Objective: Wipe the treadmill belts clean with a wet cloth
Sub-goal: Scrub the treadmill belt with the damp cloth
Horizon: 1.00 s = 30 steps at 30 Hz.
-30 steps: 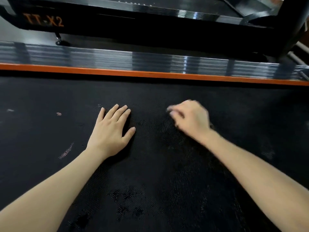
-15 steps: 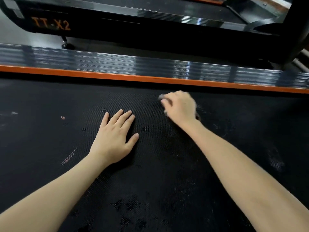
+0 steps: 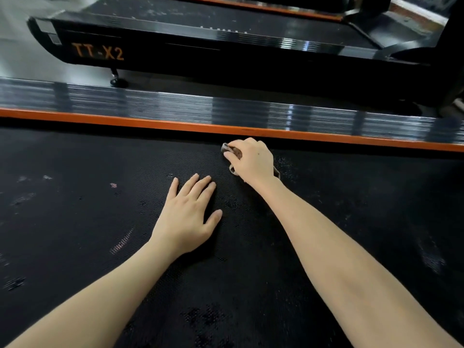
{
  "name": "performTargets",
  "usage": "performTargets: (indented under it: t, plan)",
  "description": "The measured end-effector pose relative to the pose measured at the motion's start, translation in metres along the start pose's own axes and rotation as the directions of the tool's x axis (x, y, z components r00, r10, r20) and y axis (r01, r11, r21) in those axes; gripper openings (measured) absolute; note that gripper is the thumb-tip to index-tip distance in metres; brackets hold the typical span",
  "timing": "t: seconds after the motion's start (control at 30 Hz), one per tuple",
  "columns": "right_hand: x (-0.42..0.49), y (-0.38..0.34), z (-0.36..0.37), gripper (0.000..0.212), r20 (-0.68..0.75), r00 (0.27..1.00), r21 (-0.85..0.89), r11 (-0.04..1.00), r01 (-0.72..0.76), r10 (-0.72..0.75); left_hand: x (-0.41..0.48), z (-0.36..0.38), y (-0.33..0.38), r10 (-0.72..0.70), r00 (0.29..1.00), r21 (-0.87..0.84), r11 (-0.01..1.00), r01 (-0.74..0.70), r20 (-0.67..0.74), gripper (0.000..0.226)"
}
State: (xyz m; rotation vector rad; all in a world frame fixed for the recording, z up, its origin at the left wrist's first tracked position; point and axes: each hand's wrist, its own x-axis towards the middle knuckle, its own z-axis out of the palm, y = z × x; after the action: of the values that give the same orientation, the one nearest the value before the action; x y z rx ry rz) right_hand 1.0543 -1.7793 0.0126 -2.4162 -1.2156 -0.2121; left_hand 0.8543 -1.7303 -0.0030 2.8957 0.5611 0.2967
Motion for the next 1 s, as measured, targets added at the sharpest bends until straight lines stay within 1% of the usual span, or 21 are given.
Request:
performTargets:
  t: [0.1, 0.17, 0.23, 0.33, 0.37, 0.4, 0.43, 0.47, 0.5, 0.53, 0.57, 0.6, 0.63, 0.67, 0.73, 0.8, 0.83, 0.87, 0.9, 0.93, 1.0]
  plan:
    - [-0.031, -0.006, -0.007, 0.033, 0.003, 0.998, 0.009, 0.998, 0.063, -0.063, 0.0, -0.001, 0.001, -0.007, 1.0, 0.002, 1.0, 0.007, 0.013, 0.08]
    - [-0.069, -0.01, -0.019, 0.032, -0.005, 0.993, 0.032, 0.992, 0.118, -0.118, 0.0, -0.002, 0.001, -0.01, 1.0, 0.015, 1.0, 0.01, 0.021, 0.082]
    - [-0.118, -0.008, -0.039, 0.034, -0.042, 0.983, 0.065, 0.981, 0.18, -0.178, 0.0, -0.002, 0.001, -0.008, 1.0, 0.022, 1.0, 0.008, 0.027, 0.082]
    - [-0.188, 0.001, -0.067, 0.032, 0.03, 0.939, 0.172, 0.927, 0.333, -0.343, -0.001, -0.001, 0.001, -0.015, 0.999, 0.051, 0.999, 0.013, 0.038, 0.081]
    - [-0.195, 0.009, -0.073, 0.031, 0.065, 0.918, 0.189, 0.908, 0.373, -0.391, -0.001, 0.0, 0.001, -0.018, 0.999, 0.055, 0.998, 0.016, 0.035, 0.079]
    - [-0.189, 0.019, -0.076, 0.029, 0.086, 0.905, 0.164, 0.902, 0.398, -0.416, -0.001, 0.0, 0.002, -0.02, 0.999, 0.053, 0.998, 0.019, 0.032, 0.077]
    - [-0.174, 0.028, -0.075, 0.029, 0.084, 0.915, 0.108, 0.916, 0.385, -0.395, 0.0, 0.0, 0.001, -0.02, 0.999, 0.048, 0.999, 0.019, 0.032, 0.075]
    - [-0.152, 0.034, -0.072, 0.03, 0.045, 0.948, 0.039, 0.949, 0.314, -0.315, 0.0, 0.0, 0.001, -0.021, 0.999, 0.044, 0.999, 0.019, 0.036, 0.074]
    - [-0.128, 0.041, -0.066, 0.03, -0.01, 0.983, -0.035, 0.982, 0.185, -0.186, 0.0, 0.0, 0.001, -0.023, 0.999, 0.042, 0.999, 0.022, 0.04, 0.074]
    - [-0.107, 0.047, -0.059, 0.031, -0.054, 0.998, -0.102, 0.994, 0.031, -0.036, -0.001, -0.001, 0.001, -0.027, 0.999, 0.041, 0.999, 0.025, 0.042, 0.073]
    - [-0.094, 0.049, -0.052, 0.03, -0.082, 0.992, -0.134, 0.985, -0.111, 0.1, -0.001, -0.001, 0.001, -0.03, 0.999, 0.04, 0.999, 0.028, 0.044, 0.071]
    - [-0.092, 0.044, -0.05, 0.03, -0.091, 0.98, -0.146, 0.971, -0.187, 0.175, 0.0, -0.001, 0.001, -0.028, 0.998, 0.037, 0.999, 0.027, 0.047, 0.068]
    - [-0.1, 0.034, -0.049, 0.028, -0.101, 0.977, -0.135, 0.97, -0.201, 0.188, 0.0, -0.001, 0.001, -0.022, 0.998, 0.033, 0.999, 0.02, 0.05, 0.064]
    - [-0.118, 0.02, -0.05, 0.025, -0.108, 0.985, -0.103, 0.984, -0.148, 0.137, 0.0, -0.001, 0.002, -0.017, 0.999, 0.031, 0.999, 0.016, 0.05, 0.063]
    - [-0.182, -0.016, -0.059, 0.022, -0.062, 0.997, 0.035, 0.998, 0.05, -0.048, 0.0, -0.002, 0.002, -0.02, 0.999, 0.035, 0.999, 0.019, 0.046, 0.062]
    - [-0.253, -0.036, -0.082, 0.024, 0.08, 0.966, 0.189, 0.955, 0.227, -0.246, 0.0, -0.003, 0.001, -0.022, 0.999, 0.04, 0.999, 0.02, 0.042, 0.062]
    - [-0.277, -0.034, -0.094, 0.024, 0.125, 0.938, 0.228, 0.929, 0.291, -0.325, 0.0, -0.003, 0.001, -0.021, 0.999, 0.043, 0.999, 0.02, 0.043, 0.062]
    - [-0.29, -0.023, -0.104, 0.024, 0.14, 0.919, 0.228, 0.915, 0.331, -0.368, 0.0, -0.003, 0.001, -0.02, 0.999, 0.044, 0.999, 0.018, 0.045, 0.062]
    - [-0.296, -0.008, -0.111, 0.023, 0.121, 0.924, 0.196, 0.921, 0.337, -0.363, 0.0, -0.003, 0.001, -0.019, 0.999, 0.043, 0.999, 0.017, 0.047, 0.062]
    - [-0.295, 0.008, -0.114, 0.022, 0.068, 0.947, 0.15, 0.941, 0.302, -0.315, 0.0, -0.003, 0.001, -0.019, 0.999, 0.046, 0.999, 0.017, 0.046, 0.062]
    - [-0.283, 0.032, -0.113, 0.021, -0.059, 0.984, 0.08, 0.982, 0.172, -0.167, 0.0, -0.004, 0.002, -0.025, 0.999, 0.06, 0.998, 0.023, 0.036, 0.061]
